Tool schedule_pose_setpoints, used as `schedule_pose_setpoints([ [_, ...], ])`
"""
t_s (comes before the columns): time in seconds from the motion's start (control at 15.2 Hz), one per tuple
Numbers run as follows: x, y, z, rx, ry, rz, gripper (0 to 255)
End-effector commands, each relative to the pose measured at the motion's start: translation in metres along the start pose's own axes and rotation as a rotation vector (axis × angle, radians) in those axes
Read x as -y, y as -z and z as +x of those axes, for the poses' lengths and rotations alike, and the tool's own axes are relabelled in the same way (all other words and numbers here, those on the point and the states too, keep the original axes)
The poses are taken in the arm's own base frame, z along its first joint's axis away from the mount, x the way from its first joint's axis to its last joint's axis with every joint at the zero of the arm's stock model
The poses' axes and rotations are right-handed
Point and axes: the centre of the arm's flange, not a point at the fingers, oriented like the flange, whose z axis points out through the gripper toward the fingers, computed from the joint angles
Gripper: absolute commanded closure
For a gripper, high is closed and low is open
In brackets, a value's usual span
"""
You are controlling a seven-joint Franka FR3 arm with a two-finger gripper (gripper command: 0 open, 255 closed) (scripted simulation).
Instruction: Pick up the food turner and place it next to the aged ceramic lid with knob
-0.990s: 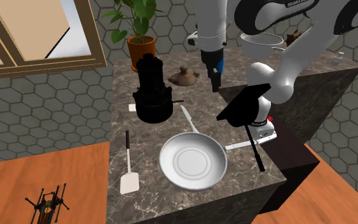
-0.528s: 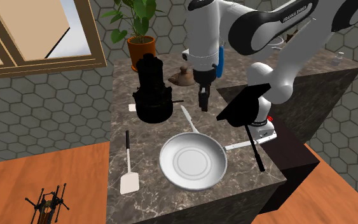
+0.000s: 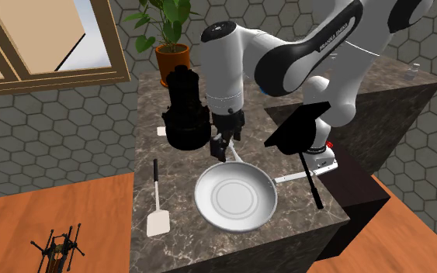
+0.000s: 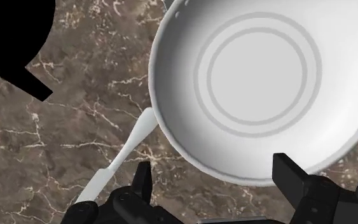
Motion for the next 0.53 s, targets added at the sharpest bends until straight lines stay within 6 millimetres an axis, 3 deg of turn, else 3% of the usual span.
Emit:
schedule_pose_setpoints([
  [0.0,0.022,-0.007,0.009,-0.006,-0.089,0.013,0],
  [0.46,0.091,-0.026,0.056,-0.029,-0.371,0.052,0],
])
